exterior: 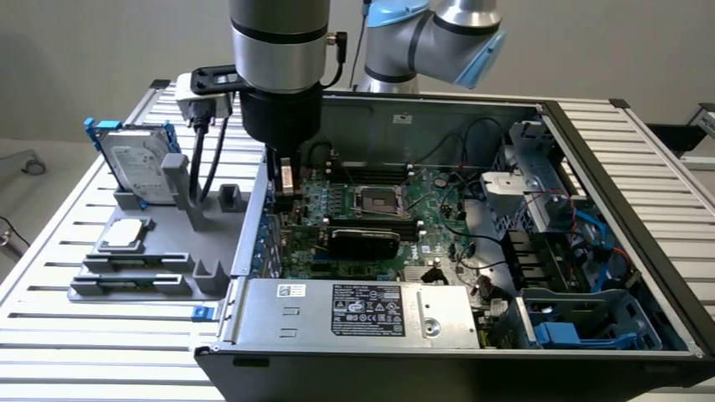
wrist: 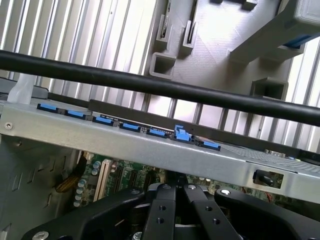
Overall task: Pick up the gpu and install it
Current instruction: 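Press down on the gpu until it lock into place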
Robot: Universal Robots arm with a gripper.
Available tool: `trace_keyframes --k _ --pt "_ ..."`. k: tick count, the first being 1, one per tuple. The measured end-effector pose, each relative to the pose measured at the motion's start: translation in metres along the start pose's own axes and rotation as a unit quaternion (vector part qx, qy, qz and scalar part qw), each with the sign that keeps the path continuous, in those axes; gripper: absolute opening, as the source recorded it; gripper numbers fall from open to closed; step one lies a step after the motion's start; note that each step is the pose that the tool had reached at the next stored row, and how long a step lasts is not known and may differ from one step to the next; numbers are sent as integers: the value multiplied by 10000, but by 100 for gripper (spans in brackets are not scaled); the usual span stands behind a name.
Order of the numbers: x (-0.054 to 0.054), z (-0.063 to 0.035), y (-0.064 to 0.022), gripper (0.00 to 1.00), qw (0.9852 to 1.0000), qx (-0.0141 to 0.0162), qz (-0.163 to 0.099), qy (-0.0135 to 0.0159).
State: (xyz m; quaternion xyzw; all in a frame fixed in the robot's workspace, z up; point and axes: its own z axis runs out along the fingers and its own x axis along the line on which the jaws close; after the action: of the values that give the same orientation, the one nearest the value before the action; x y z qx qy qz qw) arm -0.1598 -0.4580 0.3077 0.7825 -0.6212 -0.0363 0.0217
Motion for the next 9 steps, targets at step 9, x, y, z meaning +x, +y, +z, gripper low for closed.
trace_keyframes --k 9 --pt "0 3 0 11 10000 -1 -2 2"
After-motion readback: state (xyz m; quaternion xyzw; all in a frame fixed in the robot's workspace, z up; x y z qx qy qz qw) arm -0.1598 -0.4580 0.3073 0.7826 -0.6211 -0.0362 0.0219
